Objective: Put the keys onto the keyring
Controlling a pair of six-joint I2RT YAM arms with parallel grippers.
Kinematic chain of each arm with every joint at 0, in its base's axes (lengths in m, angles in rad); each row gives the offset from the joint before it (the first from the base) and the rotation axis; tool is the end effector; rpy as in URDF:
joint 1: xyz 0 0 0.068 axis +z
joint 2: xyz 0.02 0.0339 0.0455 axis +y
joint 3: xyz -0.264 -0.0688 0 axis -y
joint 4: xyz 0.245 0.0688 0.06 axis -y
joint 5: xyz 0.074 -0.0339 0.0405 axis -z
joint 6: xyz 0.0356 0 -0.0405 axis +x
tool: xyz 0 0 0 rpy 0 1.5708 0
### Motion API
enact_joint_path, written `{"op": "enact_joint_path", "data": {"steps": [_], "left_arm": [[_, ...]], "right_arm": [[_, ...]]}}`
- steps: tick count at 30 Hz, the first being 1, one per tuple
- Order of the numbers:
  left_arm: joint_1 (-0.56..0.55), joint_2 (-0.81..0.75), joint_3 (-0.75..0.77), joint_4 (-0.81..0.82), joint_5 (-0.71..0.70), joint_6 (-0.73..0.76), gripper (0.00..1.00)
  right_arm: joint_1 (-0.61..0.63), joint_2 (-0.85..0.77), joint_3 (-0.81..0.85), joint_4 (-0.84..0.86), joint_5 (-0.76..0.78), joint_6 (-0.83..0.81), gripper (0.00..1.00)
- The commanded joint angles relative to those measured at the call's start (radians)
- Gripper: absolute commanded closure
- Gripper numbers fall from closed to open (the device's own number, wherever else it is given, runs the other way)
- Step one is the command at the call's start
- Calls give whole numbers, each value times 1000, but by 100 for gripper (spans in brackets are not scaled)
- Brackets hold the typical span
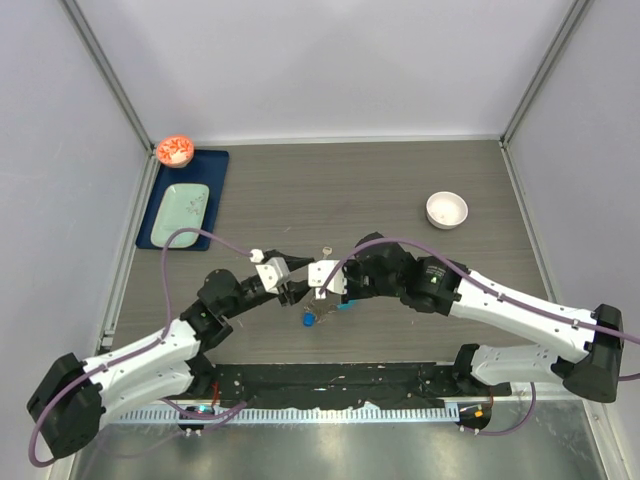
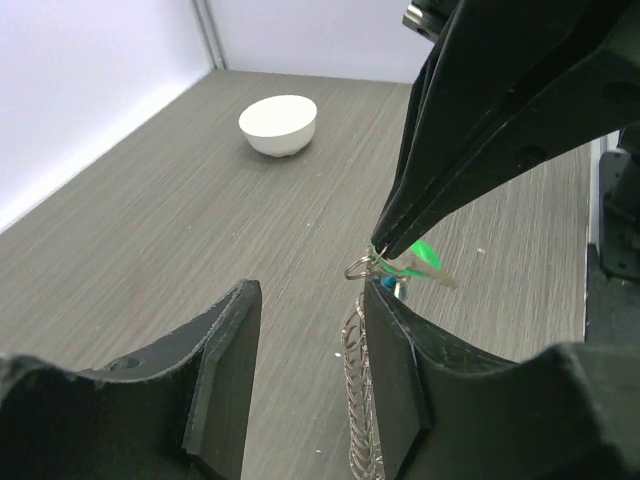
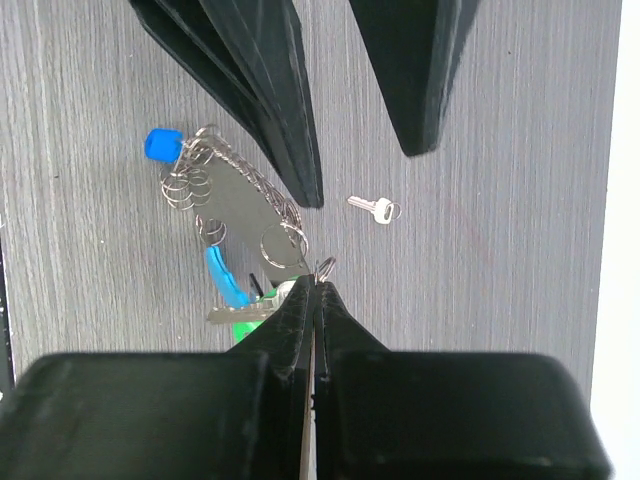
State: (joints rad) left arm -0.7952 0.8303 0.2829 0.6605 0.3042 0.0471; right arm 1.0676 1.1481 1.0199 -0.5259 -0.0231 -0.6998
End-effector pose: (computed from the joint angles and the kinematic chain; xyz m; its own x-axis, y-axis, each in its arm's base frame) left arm 0.1251 -0.1428 0.2443 0.1208 -0.0590 -0.9909 0.8849 0.4588 0.0805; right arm 0.1195 0.2188 0.3158 0.3453 -0.7079 -0.6161 -0.8657 0.0132 -0.5004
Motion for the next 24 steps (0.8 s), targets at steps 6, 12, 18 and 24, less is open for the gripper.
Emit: {"op": "enact_joint_path", "data": {"steps": [6, 12, 18, 24], "left_arm": [[47, 208, 140, -44, 299, 103, 48], [47, 217, 144, -102, 352, 76, 48], [44, 242, 122, -101, 346, -42, 49], [-18, 185, 76, -78, 308, -135, 49]], "right_arm": [[5, 10, 80, -34, -8, -46, 99], [3, 13, 74, -31, 20, -52, 99], [5, 32, 75, -13, 20, -56, 99], [3, 48, 80, -8, 55, -60, 99]]}}
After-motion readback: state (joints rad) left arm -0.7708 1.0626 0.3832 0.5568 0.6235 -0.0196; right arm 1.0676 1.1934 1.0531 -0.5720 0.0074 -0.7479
